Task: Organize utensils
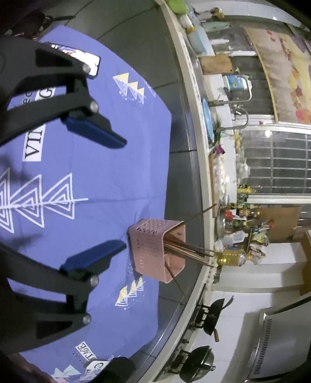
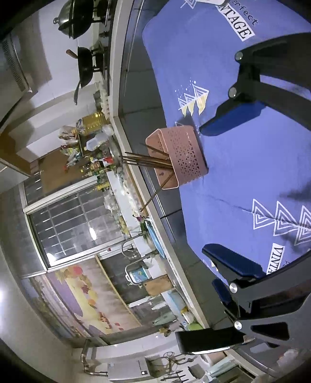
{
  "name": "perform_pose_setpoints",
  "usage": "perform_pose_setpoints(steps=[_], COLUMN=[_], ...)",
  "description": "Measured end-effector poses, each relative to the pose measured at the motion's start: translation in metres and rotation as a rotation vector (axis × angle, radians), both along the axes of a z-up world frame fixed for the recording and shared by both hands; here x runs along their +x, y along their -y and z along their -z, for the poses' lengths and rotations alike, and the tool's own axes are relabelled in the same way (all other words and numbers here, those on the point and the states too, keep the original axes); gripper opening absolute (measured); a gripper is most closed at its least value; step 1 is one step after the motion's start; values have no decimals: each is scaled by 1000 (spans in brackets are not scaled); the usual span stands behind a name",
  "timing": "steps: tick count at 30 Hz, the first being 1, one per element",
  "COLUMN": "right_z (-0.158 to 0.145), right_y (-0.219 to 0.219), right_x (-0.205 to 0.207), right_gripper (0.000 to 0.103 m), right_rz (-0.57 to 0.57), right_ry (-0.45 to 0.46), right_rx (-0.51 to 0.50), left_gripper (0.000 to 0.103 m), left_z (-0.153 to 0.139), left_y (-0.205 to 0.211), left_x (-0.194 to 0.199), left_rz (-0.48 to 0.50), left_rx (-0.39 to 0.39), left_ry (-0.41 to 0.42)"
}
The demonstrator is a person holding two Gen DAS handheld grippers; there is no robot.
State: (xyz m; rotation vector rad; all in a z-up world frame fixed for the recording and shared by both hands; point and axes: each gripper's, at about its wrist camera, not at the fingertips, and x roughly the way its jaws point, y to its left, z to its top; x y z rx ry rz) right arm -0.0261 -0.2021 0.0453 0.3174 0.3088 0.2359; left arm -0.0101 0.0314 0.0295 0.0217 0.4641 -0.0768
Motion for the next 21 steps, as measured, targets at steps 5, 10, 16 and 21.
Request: perform_pose_setpoints(steps=[5, 10, 16, 21], right_z=[-1, 3, 7, 10], right_y=[-5, 0, 4, 6], right_x=[1, -3, 0, 4], right_gripper=[90, 99, 99, 99], right_rz=[10, 101, 93, 76], right_ry=[0, 16, -10, -34], right_rx=[-4, 20, 29, 28], left_gripper=[87, 97, 97, 97], left_z=[-2, -3, -4, 0], left_y=[1, 6, 9, 14], left_x=[-4, -3, -2, -2], left_rz=[4, 5, 5, 20], left_rx=[12, 25, 33, 50], left_ry=[11, 7, 4, -19])
